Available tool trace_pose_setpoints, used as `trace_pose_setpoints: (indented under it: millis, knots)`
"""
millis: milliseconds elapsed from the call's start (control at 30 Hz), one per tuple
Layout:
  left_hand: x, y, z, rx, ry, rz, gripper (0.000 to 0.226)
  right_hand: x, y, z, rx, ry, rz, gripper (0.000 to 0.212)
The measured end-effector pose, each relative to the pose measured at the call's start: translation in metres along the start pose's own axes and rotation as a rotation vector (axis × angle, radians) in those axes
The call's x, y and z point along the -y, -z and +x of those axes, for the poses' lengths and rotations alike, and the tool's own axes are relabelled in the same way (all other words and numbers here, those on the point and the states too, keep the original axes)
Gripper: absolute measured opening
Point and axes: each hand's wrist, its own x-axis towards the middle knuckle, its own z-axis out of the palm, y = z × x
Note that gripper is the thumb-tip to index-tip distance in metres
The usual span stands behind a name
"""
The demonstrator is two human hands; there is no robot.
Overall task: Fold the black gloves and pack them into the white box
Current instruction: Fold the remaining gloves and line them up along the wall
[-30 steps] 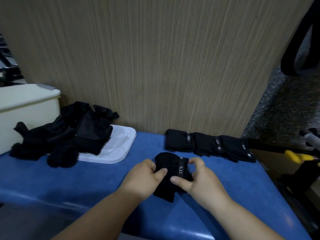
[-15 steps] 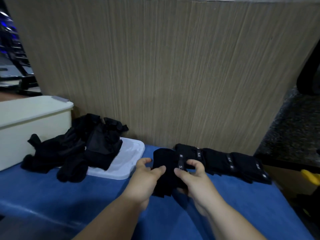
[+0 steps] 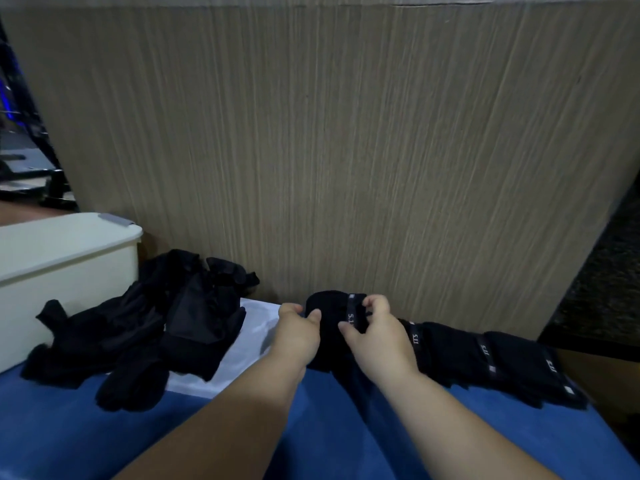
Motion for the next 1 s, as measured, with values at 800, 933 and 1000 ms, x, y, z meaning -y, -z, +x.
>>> trace_pose_setpoints:
  millis: [800, 933, 1000]
  knots:
    - [0.028, -0.023, 0.025, 0.165, -0.647, 0.979, 0.041, -0.045, -0.015, 0.017, 0.176, 0.212, -0.55, 0.052]
    - [0.039, -0.021, 0.033, 0.21, -0.58, 1.069, 0.048, -0.046, -0.016, 0.016, 0.199, 0.202, -0.595, 0.053]
    - [0.041, -0.02, 0.037, 0.204, -0.589, 1.1, 0.048, -0.046, -0.016, 0.015, 0.195, 0.201, -0.602, 0.053]
